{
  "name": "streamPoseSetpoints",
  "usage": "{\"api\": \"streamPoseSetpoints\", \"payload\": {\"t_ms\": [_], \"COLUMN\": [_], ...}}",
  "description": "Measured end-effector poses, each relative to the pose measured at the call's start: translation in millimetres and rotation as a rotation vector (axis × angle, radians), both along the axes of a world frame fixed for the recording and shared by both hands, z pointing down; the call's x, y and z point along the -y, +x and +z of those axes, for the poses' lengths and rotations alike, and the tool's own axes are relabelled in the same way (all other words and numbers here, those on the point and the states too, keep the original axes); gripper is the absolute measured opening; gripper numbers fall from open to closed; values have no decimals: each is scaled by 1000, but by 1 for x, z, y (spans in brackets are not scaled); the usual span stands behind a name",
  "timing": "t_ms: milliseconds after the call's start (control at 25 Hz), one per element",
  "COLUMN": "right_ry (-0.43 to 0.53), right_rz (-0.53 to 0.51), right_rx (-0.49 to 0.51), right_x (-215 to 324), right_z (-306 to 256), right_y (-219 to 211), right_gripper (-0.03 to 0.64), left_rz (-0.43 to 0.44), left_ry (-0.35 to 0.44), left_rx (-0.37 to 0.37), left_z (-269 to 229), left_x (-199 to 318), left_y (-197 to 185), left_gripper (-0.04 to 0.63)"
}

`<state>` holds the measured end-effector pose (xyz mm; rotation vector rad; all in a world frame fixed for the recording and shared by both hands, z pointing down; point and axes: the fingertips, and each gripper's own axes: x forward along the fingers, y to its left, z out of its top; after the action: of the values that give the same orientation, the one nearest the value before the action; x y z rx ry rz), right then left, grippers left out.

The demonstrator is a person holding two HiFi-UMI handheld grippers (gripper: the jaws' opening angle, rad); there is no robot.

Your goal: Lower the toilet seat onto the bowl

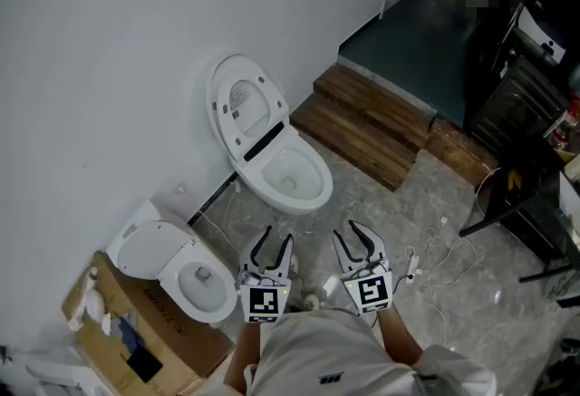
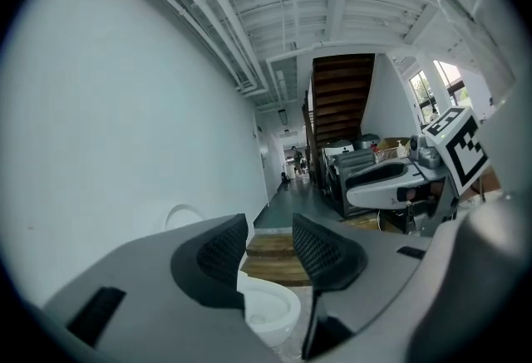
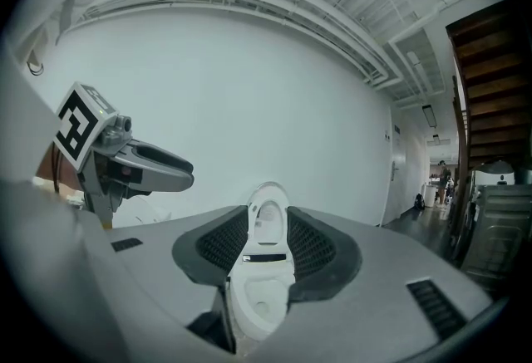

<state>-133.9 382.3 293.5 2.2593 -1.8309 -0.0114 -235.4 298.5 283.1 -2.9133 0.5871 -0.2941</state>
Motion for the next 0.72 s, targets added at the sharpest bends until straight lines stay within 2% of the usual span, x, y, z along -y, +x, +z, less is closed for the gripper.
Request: {"api": "streamPoseSetpoints", "payload": {"t_ms": [240,720], "right_ry": [-7,-24], "right_rz": [-5,25], "right_rx": [-9,-6], "right_x": [40,151], "right_z": [6,4], "right_y": [25,87], "right_gripper": [147,147], "left_rz": [5,39], "left_ry": [12,3], "left_rx": [-13,-25], "left_z": [6,6], "left_x": [39,156], "left_y": [27,92], "left_gripper": [184,181]}}
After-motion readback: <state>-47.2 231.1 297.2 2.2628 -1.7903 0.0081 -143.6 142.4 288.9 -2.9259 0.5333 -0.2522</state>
